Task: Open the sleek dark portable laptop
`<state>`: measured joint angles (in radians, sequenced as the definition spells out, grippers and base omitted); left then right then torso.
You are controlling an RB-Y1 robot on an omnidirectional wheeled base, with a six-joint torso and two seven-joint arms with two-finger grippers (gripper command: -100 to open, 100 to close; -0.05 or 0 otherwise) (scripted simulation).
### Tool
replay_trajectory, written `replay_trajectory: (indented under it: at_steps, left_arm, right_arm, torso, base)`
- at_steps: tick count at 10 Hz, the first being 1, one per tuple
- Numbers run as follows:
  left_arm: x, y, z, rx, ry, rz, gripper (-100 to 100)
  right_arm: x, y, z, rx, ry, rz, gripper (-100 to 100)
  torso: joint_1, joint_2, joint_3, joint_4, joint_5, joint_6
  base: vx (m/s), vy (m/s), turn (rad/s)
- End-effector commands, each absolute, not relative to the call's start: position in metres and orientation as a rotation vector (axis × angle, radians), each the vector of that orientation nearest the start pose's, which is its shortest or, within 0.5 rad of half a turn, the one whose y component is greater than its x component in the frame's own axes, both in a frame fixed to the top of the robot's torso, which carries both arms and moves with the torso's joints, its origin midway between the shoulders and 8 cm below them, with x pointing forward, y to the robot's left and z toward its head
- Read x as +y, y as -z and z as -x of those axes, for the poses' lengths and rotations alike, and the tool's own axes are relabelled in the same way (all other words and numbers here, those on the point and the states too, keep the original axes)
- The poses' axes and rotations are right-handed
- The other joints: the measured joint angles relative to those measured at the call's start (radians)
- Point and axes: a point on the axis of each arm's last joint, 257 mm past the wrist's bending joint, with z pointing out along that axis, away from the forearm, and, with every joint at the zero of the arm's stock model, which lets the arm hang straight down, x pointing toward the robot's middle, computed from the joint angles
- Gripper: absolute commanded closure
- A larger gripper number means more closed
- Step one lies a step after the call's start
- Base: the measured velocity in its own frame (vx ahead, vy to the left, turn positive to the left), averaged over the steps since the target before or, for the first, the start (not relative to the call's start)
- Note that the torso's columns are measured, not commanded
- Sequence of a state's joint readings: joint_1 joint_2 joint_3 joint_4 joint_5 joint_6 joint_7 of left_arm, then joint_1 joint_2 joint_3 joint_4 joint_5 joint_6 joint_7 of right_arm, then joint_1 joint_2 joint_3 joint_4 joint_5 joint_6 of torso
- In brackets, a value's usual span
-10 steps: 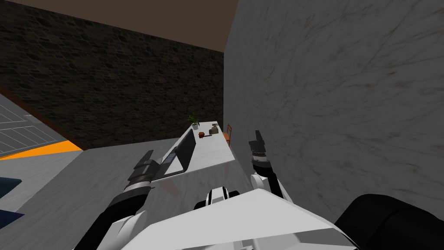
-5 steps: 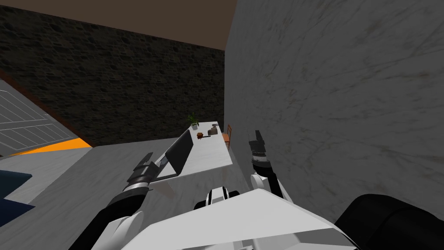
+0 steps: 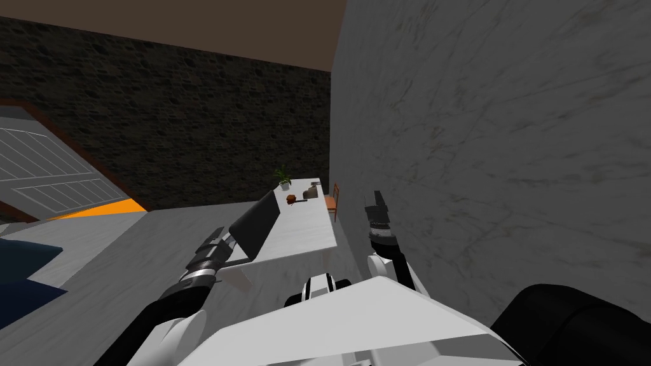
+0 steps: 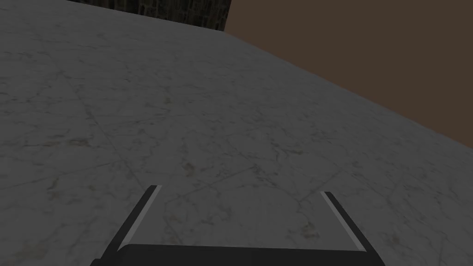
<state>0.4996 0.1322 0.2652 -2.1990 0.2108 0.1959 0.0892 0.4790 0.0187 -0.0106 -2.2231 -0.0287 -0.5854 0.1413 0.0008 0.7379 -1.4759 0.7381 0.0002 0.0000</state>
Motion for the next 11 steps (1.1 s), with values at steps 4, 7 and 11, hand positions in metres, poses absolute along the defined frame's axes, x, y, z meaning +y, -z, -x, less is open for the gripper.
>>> replay_trajectory:
  at_steps: [4,7,11]
  left_arm:
    - [0.424,0.159,-0.383,0.978,0.986,1.386,-100]
    - [0.416,0.158,-0.376,0.935,1.06,1.484,100]
    - [0.402,0.157,-0.366,0.878,1.158,1.61,100]
  right_arm:
    - [-0.286,-0.022,-0.34,0.578,-1.192,-0.6,0]
    - [-0.286,-0.022,-0.34,0.578,-1.192,-0.6,0]
    - [-0.286,-0.022,-0.34,0.578,-1.192,-0.6,0]
  torso:
    - [0.004,-0.003,-0.002,-0.001,0.001,0.0]
    - [0.004,0.002,0.001,0.001,0.001,0.0]
    - [0.0,-0.003,-0.002,-0.001,0.0,0.0]
  base:
    - [0.063,-0.042,0.01]
    - [0.024,0.099,0.018]
    - [0.036,0.156,0.022]
